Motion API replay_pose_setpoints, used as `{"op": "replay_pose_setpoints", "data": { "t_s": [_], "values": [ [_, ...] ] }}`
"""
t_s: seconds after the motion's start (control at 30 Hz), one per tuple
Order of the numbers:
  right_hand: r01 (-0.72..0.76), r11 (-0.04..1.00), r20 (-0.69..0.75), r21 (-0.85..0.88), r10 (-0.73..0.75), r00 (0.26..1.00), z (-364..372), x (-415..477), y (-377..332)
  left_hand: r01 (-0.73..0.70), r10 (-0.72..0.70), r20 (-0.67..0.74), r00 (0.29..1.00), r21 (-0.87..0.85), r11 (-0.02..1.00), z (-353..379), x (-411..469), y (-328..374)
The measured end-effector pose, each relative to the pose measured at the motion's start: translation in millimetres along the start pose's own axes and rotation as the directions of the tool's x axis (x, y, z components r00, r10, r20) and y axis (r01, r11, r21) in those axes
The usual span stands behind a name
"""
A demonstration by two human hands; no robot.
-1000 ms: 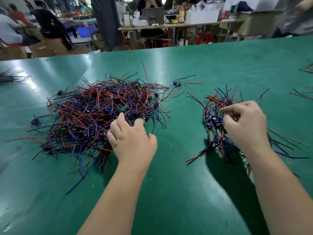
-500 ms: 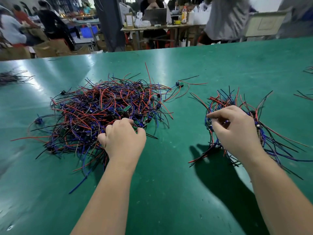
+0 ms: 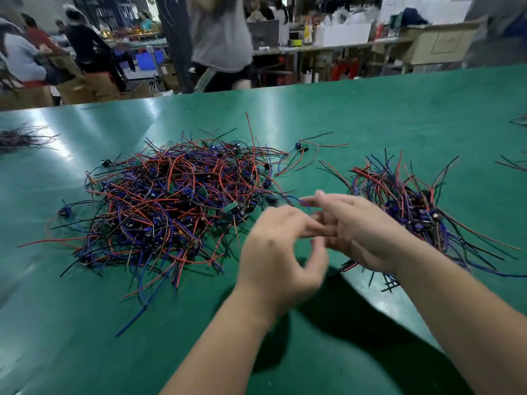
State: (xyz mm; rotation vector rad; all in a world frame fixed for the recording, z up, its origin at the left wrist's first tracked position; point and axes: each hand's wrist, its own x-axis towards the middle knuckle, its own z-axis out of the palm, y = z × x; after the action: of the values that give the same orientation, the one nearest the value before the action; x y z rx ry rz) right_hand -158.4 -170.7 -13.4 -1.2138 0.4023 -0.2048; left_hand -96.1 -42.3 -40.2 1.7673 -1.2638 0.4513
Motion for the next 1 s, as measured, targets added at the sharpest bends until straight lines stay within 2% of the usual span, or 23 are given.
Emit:
{"op": "replay_pose_setpoints", "data": {
  "t_s": [0.1,0.17,0.23,0.3,0.33,0.4,0.43,0.47,0.53,0.63,0.7,0.77,0.83,0.87,0.93,1.0],
  "values": [
    [0.057,0.993,-0.033,0.105,-0.054,0.998,-3,1,11,-0.137,0.155,0.18,0.971,-0.112,0.984,13,-9,5],
    [0.115,0.984,-0.078,0.138,-0.105,0.991,-7,0,14,-0.117,0.149,0.228,0.962,-0.148,0.982,17,-12,4],
    [0.163,0.977,-0.089,0.135,-0.152,0.984,-11,-2,12,0.025,0.001,0.204,0.979,-0.122,0.992,17,-12,2],
    [0.192,0.972,-0.074,0.135,-0.183,0.98,-14,-5,8,0.282,-0.269,0.109,0.957,-0.143,0.949,15,-8,-2],
    [0.198,0.972,-0.054,0.131,-0.192,0.98,-15,-7,7,0.435,-0.427,0.085,0.9,-0.224,0.872,12,-4,-4],
    [0.188,0.976,0.015,0.105,-0.191,0.982,-15,-12,8,0.662,-0.665,0.176,0.726,-0.44,0.606,8,5,-11],
    [0.169,0.981,0.066,0.097,-0.175,0.982,-14,-14,9,0.708,-0.704,0.257,0.661,-0.525,0.473,5,9,-13],
    [0.137,0.985,0.125,0.104,-0.15,0.981,-12,-16,11,0.717,-0.702,0.329,0.631,-0.593,0.367,3,12,-14],
    [0.048,0.985,0.231,0.163,-0.085,0.969,-7,-18,14,0.66,-0.634,0.416,0.652,-0.724,0.203,1,15,-15],
    [-0.051,0.976,0.316,0.214,-0.02,0.949,-2,-18,18,0.538,-0.533,0.467,0.706,-0.843,-0.025,-6,17,-11],
    [-0.096,0.98,0.344,0.175,0.03,0.939,-2,-19,18,0.496,-0.533,0.479,0.698,-0.859,-0.122,-12,19,-8],
    [-0.15,0.98,0.335,0.13,0.099,0.937,-3,-20,14,0.475,-0.578,0.5,0.645,-0.855,-0.209,-18,22,-9],
    [-0.165,0.978,0.242,0.127,0.131,0.962,-5,-19,9,0.494,-0.615,0.533,0.581,-0.831,-0.255,-22,24,-10],
    [-0.153,0.979,0.173,0.133,0.129,0.976,-6,-18,7,0.523,-0.62,0.546,0.563,-0.817,-0.245,-24,25,-10],
    [-0.09,0.987,0.052,0.13,0.083,0.995,-8,-15,5,0.604,-0.61,0.561,0.559,-0.78,-0.163,-24,24,-9],
    [0.027,0.992,-0.019,0.124,-0.025,1.0,-10,-12,6,0.705,-0.589,0.591,0.551,-0.708,-0.051,-22,20,-7]
  ]
}}
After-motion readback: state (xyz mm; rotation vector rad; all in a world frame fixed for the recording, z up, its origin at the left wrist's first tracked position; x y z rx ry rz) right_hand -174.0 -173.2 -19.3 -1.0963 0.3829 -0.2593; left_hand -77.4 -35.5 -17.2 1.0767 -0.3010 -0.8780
